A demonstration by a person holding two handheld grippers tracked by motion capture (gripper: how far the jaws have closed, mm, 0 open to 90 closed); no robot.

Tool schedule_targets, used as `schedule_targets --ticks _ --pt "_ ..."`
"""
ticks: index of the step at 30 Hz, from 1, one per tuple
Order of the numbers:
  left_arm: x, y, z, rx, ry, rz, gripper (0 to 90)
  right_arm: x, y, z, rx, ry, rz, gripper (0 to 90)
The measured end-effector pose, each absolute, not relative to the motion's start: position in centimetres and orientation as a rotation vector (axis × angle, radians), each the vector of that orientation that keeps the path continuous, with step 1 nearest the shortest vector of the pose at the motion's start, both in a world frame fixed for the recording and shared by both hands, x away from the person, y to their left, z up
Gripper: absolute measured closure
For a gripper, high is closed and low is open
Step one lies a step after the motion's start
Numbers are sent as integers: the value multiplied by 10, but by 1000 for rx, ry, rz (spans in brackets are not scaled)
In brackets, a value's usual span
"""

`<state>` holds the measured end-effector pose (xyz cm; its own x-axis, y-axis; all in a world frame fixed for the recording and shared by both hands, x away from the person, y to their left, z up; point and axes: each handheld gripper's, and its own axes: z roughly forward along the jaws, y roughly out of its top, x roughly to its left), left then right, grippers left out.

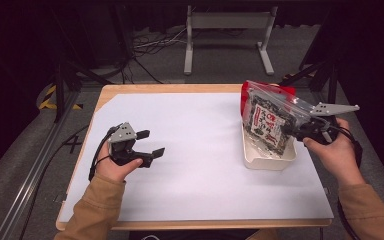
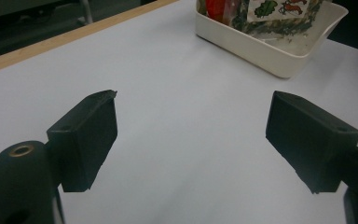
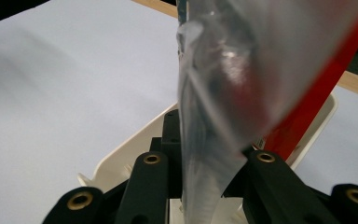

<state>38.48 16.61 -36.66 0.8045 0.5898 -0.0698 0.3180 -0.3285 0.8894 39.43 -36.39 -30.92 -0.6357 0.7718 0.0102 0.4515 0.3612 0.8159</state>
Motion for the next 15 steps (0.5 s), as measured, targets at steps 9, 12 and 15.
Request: schedule_targets --ticks 9,12,15 --pt "381 170 -366 1933 696 330 171 390 -370 -318 1072 2219 1204 758" --pt "380 171 -366 1936 701 332 170 391 -372 -317 1092 2203 1219 756" --pt "379 172 -368 1953 740 343 170 392 -375 -316 1121 2172 1265 750"
